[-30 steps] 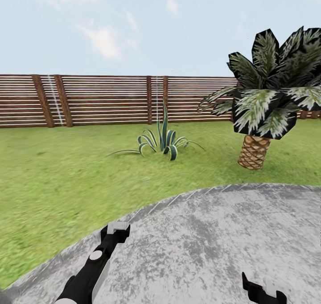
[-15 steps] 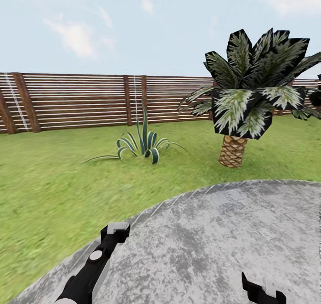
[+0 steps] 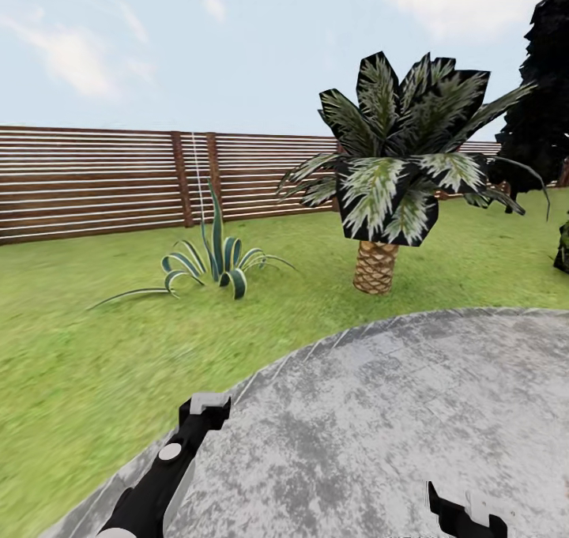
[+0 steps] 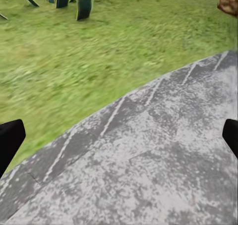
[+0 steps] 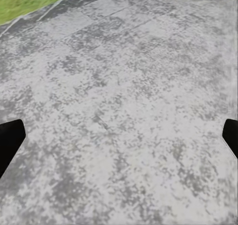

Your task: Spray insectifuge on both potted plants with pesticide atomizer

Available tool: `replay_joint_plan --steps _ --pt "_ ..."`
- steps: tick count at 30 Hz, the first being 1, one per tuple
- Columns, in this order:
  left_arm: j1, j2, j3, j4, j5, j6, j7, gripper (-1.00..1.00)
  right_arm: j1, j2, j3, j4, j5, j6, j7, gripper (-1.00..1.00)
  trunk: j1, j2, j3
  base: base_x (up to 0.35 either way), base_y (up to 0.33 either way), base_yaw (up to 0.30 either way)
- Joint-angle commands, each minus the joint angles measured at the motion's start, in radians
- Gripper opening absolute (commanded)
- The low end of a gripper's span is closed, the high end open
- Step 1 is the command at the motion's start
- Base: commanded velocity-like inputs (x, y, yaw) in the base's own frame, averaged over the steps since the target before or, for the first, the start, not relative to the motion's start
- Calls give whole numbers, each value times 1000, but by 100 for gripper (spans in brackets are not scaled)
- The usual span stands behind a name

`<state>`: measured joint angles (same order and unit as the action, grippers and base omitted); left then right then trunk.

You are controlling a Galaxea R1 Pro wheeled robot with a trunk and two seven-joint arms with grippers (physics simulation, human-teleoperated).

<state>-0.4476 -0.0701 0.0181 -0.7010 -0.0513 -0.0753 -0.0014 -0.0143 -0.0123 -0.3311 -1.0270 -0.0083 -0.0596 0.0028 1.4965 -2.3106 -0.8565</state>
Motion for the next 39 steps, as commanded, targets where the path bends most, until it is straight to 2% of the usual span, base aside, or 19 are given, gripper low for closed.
replay_joint_plan --steps 1,33,39 --pt "0 0 2 0 -5 -3 0 100 0 0 0 1 -1 -3 0 100 0 0 -1 58 0 -300" --pt "0 0 2 1 -5 -3 0 100 0 0 0 1 -1 -2 0 100 0 0 -1 5 1 -300" --pt "0 0 2 1 -5 -3 0 100 0 0 0 1 -1 -3 0 100 0 0 -1 130 130 -300"
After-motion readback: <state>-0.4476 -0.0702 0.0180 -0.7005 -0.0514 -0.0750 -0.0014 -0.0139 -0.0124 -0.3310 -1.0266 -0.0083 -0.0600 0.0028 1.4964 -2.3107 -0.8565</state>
